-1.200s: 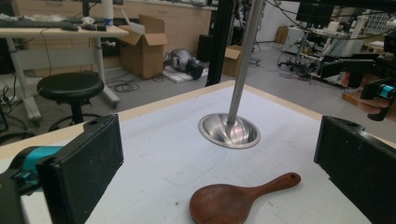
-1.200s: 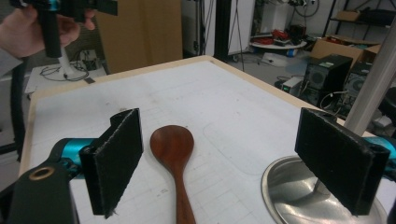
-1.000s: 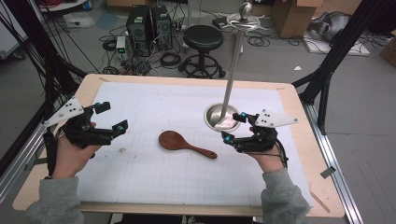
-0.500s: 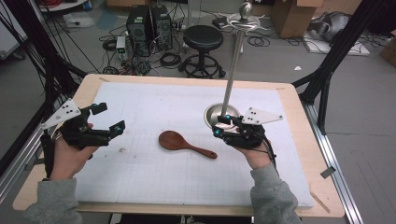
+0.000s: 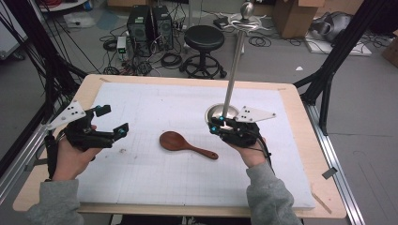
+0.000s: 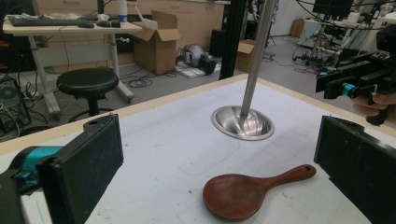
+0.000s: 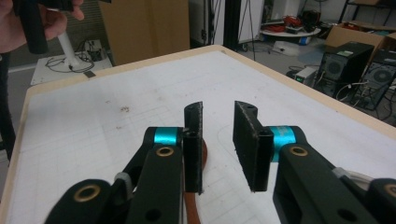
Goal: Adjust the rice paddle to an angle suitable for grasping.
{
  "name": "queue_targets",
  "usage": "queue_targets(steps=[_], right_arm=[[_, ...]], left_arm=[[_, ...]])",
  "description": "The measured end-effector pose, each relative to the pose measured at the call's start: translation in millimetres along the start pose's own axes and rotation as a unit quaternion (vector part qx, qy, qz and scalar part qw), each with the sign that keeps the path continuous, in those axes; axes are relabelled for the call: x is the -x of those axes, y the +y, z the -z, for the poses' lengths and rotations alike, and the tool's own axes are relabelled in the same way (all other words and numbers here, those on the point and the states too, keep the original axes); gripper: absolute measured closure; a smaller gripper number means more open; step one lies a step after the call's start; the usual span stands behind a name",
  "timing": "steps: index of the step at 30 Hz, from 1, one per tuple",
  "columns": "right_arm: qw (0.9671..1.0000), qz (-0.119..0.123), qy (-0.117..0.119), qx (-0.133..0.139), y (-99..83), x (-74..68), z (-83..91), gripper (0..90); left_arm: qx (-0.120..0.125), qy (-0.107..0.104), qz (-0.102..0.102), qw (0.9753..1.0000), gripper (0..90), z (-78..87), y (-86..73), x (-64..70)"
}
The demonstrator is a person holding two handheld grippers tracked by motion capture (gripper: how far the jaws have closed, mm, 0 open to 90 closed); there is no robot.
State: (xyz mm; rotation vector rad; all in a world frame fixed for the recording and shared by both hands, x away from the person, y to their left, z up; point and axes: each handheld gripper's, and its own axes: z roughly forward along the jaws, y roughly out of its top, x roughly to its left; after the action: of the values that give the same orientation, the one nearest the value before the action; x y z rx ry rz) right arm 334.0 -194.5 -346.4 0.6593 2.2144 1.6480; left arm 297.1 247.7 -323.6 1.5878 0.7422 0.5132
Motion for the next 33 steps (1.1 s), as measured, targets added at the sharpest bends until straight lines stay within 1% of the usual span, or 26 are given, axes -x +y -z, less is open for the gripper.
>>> queue_targets(steps=[1, 5, 6, 8, 12, 15, 16, 19, 21, 23, 24, 26, 28, 30, 32, 33], right_arm=[[1.0000, 0.004, 0.000, 0.000, 1.3, 0.3, -1.2, 75.3], [0.9999, -0.002, 0.007, -0.009, 5.9, -0.4, -7.1, 77.9], [0.9997, -0.015, 0.011, -0.017, 7.4, 0.1, -11.3, 80.6], [0.9997, -0.015, 0.011, -0.016, 7.7, -0.2, -13.2, 81.7], [0.9996, -0.010, 0.015, -0.021, 8.5, -0.9, -20.4, 86.0], [0.9996, -0.014, 0.012, -0.023, 8.6, 0.0, -21.5, 87.4], [0.9995, -0.020, 0.012, -0.023, 8.7, 1.0, -22.8, 89.1], [0.9994, -0.021, 0.013, -0.024, 9.2, 1.6, -24.5, 89.1], [0.9991, -0.024, 0.016, -0.032, 10.7, 0.9, -28.8, 89.2], [0.9990, -0.024, 0.016, -0.033, 11.2, 0.4, -29.9, 89.2], [0.9991, -0.022, 0.018, -0.033, 12.0, -0.4, -32.0, 89.2], [0.9986, -0.019, 0.027, -0.041, 14.1, -3.0, -38.4, 89.3], [0.9984, -0.015, 0.027, -0.047, 15.7, -4.8, -42.4, 89.3], [0.9983, -0.013, 0.029, -0.049, 16.7, -5.3, -44.4, 89.3], [0.9983, -0.009, 0.032, -0.048, 18.3, -6.1, -48.2, 89.3], [0.9981, -0.007, 0.032, -0.053, 19.6, -7.0, -52.1, 89.4]], left_arm=[[0.000, 0.000, 0.000, 1.0000, 1.8, 0.2, 0.1, -0.3], [0.002, -0.003, 0.001, 1.0000, 1.8, 0.3, 0.5, 0.1], [0.000, -0.005, 0.001, 1.0000, 1.8, 0.0, 0.3, 0.1], [-0.007, -0.007, 0.002, 0.9999, 1.8, -0.8, -0.3, 0.1], [-0.009, -0.008, 0.002, 0.9999, 1.8, -1.5, -1.0, 0.3], [-0.007, -0.009, 0.002, 0.9999, 1.8, -1.1, -0.9, 0.1], [-0.006, -0.009, 0.002, 0.9999, 1.8, -0.6, -0.8, 0.4], [-0.006, -0.008, 0.001, 1.0000, 1.8, -0.3, -0.6, 0.7], [-0.006, -0.009, 0.002, 0.9999, 1.8, -0.2, -0.4, 1.0], [-0.006, -0.010, 0.001, 0.9999, 1.8, 0.0, -0.4, 1.0], [-0.006, -0.010, 0.002, 0.9999, 1.8, 0.2, -0.5, 1.0], [-0.008, -0.011, 0.002, 0.9999, 1.8, 0.2, -0.6, 0.7], [-0.015, -0.016, 0.005, 0.9997, 1.8, -0.1, -1.0, 0.4], [-0.020, -0.017, 0.005, 0.9997, 1.8, -0.8, -1.6, 0.1], [-0.020, -0.017, 0.006, 0.9996, 1.8, -1.6, -2.0, 0.0], [-0.020, -0.017, 0.006, 0.9996, 1.8, -1.8, -2.0, 0.0]])
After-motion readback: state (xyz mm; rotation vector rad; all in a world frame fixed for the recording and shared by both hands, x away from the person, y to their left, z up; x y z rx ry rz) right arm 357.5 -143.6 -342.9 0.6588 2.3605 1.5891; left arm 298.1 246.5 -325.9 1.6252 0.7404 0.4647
